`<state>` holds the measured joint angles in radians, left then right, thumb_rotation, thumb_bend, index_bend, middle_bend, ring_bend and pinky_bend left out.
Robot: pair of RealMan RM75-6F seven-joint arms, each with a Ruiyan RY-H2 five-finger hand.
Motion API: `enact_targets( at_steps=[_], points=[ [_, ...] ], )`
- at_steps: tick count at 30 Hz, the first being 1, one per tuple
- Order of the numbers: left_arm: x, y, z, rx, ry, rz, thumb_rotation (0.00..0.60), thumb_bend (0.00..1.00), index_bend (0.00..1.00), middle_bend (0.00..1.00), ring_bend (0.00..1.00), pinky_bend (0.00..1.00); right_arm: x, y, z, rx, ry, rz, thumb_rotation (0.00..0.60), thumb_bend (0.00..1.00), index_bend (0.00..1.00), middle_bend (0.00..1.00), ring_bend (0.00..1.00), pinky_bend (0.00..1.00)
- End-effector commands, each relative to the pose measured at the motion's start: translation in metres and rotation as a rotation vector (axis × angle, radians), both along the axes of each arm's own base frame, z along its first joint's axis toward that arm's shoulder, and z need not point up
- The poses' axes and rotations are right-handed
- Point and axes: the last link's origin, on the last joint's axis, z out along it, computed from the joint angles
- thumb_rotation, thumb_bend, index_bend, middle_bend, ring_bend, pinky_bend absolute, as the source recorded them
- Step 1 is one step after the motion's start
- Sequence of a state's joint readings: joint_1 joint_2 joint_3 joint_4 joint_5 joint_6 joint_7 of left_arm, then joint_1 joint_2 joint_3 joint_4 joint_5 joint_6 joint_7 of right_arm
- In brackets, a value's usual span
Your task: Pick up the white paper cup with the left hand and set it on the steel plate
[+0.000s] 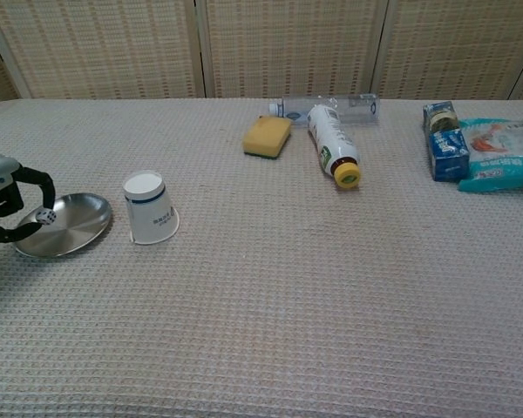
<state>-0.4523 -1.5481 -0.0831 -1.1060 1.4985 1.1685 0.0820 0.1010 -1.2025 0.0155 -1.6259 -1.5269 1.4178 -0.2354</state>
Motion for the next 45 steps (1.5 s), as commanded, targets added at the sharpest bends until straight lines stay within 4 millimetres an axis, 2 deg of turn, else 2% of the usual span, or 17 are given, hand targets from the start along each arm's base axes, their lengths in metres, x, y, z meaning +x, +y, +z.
enact_targets(
  at_steps=[1, 4, 7, 9, 15, 18, 23, 24, 25, 26, 27, 28, 29, 31, 36, 41, 45],
  points=[
    [-0.001, 0.013, -0.002, 0.003, 0.002, 0.019, 0.6, 0.38, 0.5, 1.0, 1.0, 1.0, 0.0, -0.001, -0.001, 0.005, 0.002, -0.001, 0.555, 0.18, 0.0, 0.0, 0.0, 0.0],
    [-0.002, 0.02, -0.005, 0.001, -0.004, 0.027, 0.6, 0.38, 0.49, 1.0, 1.0, 1.0, -0.001, -0.001, -0.002, 0.003, 0.004, -0.005, 0.555, 0.18, 0.0, 0.0, 0.0, 0.0],
    [-0.004, 0.024, -0.008, -0.014, 0.006, 0.038, 0.6, 0.38, 0.45, 1.0, 1.0, 1.0, -0.001, -0.002, -0.002, 0.002, 0.005, -0.008, 0.555, 0.18, 0.0, 0.0, 0.0, 0.0],
    [-0.005, 0.025, -0.009, -0.018, 0.012, 0.043, 0.6, 0.38, 0.38, 1.0, 1.0, 1.0, -0.001, -0.002, -0.002, 0.002, 0.005, -0.009, 0.554, 0.18, 0.0, 0.0, 0.0, 0.0],
    [-0.007, 0.026, -0.008, -0.02, 0.033, 0.064, 0.6, 0.38, 0.04, 1.0, 0.99, 1.0, -0.002, -0.003, -0.002, 0.003, 0.006, -0.011, 0.555, 0.18, 0.0, 0.0, 0.0, 0.0],
    [-0.004, 0.022, -0.004, -0.008, 0.018, 0.052, 0.6, 0.38, 0.0, 0.99, 0.96, 1.0, -0.002, -0.003, -0.002, 0.003, 0.005, -0.012, 0.553, 0.18, 0.0, 0.0, 0.0, 0.0],
    [0.019, -0.001, 0.015, 0.066, -0.075, -0.046, 0.6, 0.36, 0.0, 0.77, 0.78, 0.96, -0.002, -0.003, -0.002, 0.006, 0.001, -0.01, 0.555, 0.18, 0.0, 0.0, 0.0, 0.0],
    [0.023, -0.003, 0.017, 0.067, -0.092, -0.058, 0.6, 0.36, 0.0, 0.66, 0.67, 0.89, -0.001, -0.003, -0.002, 0.009, 0.0, -0.008, 0.555, 0.18, 0.0, 0.0, 0.0, 0.0],
    [0.027, -0.006, 0.017, 0.051, -0.106, -0.064, 0.6, 0.36, 0.0, 0.47, 0.46, 0.73, -0.001, -0.002, -0.002, 0.012, -0.001, -0.005, 0.555, 0.18, 0.0, 0.0, 0.0, 0.0],
    [0.03, -0.006, 0.018, 0.036, -0.113, -0.064, 0.6, 0.35, 0.0, 0.35, 0.32, 0.61, 0.0, -0.002, -0.002, 0.012, -0.003, -0.003, 0.555, 0.18, 0.0, 0.0, 0.0, 0.0],
    [0.034, -0.006, 0.017, 0.014, -0.129, -0.06, 0.6, 0.35, 0.0, 0.19, 0.14, 0.46, 0.0, -0.001, -0.001, 0.012, -0.006, 0.001, 0.555, 0.18, 0.0, 0.0, 0.0, 0.0],
    [0.038, -0.006, 0.014, -0.029, -0.155, -0.049, 0.6, 0.35, 0.0, 0.07, 0.03, 0.34, 0.001, 0.0, -0.001, 0.011, -0.008, 0.004, 0.554, 0.18, 0.0, 0.0, 0.0, 0.0],
    [0.042, -0.005, 0.012, -0.06, -0.173, -0.04, 0.6, 0.35, 0.0, 0.02, 0.0, 0.31, 0.001, 0.0, 0.0, 0.01, -0.009, 0.006, 0.555, 0.18, 0.0, 0.0, 0.0, 0.0],
    [0.049, 0.0, 0.008, -0.102, -0.185, -0.035, 0.6, 0.34, 0.0, 0.0, 0.0, 0.29, 0.002, 0.001, 0.0, 0.014, -0.011, 0.009, 0.554, 0.18, 0.0, 0.0, 0.0, 0.0],
    [0.062, 0.016, -0.003, -0.105, -0.128, -0.041, 0.6, 0.35, 0.0, 0.0, 0.0, 0.36, 0.002, 0.003, -0.002, 0.028, -0.012, 0.007, 0.555, 0.18, 0.0, 0.0, 0.0, 0.0],
    [0.07, 0.025, -0.012, -0.116, -0.105, -0.04, 0.6, 0.35, 0.0, 0.0, 0.0, 0.25, 0.001, 0.002, -0.001, 0.025, -0.009, 0.001, 0.555, 0.18, 0.0, 0.0, 0.0, 0.0],
    [0.072, 0.029, -0.018, -0.132, -0.094, -0.035, 0.6, 0.35, 0.0, 0.0, 0.0, 0.22, -0.001, 0.0, -0.002, 0.028, -0.006, -0.01, 0.555, 0.18, 0.0, 0.0, 0.0, 0.0]
  ],
)
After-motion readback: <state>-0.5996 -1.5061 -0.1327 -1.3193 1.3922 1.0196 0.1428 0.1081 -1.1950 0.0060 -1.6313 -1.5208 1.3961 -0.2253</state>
